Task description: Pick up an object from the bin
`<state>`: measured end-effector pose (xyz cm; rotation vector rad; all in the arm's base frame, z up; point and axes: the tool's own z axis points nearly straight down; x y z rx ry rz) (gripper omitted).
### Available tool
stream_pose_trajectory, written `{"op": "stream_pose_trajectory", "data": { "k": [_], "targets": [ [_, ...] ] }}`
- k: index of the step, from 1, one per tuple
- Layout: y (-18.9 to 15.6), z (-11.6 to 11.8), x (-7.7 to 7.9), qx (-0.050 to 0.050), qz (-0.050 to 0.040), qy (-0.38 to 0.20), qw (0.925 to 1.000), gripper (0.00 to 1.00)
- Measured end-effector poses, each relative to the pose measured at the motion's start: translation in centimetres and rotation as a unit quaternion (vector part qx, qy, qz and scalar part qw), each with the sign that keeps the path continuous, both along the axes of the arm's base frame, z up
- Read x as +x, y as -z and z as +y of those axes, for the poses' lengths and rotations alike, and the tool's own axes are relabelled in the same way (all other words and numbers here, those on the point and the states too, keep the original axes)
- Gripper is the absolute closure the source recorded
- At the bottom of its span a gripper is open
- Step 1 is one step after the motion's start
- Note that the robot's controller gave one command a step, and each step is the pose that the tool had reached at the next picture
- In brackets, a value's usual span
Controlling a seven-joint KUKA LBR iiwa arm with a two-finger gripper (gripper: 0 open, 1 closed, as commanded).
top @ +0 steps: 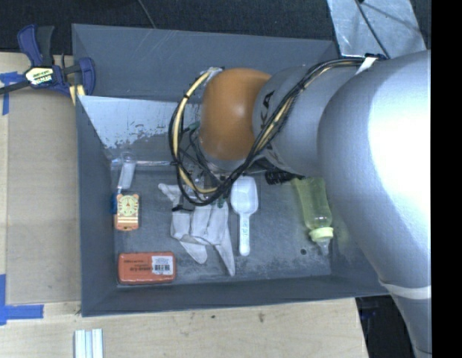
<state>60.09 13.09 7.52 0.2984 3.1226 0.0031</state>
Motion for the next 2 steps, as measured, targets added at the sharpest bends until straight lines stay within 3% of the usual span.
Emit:
{"op": "stream_pose_trajectory", "data": {
  "k": [1, 2],
  "targets": [
    [0.0, 0.0, 0.0, 0.0, 0.0, 0.0, 1.0, 1.0],
    [-16.3, -2.8, 0.9, -0.001, -0.0004, 0.018, 0.9998, 1.0]
  ]
}}
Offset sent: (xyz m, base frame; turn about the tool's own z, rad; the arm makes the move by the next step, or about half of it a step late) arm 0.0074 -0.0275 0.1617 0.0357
